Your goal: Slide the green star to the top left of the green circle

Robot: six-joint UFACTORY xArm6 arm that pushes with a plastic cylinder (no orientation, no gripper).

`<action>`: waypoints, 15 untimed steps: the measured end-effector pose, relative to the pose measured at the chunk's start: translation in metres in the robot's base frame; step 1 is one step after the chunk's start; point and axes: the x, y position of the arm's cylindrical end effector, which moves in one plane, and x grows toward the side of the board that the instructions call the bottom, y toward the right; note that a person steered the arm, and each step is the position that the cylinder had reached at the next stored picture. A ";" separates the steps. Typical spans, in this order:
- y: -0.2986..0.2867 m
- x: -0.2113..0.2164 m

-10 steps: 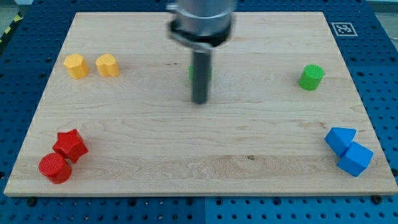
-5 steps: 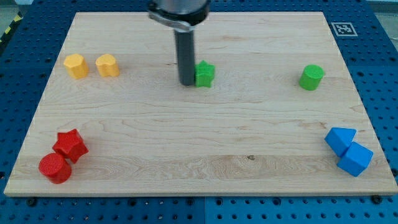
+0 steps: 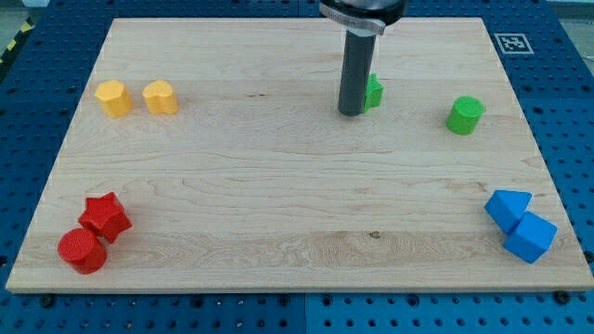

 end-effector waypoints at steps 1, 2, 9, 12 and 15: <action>0.005 -0.018; -0.003 -0.029; 0.108 -0.090; 0.124 -0.071; 0.124 -0.067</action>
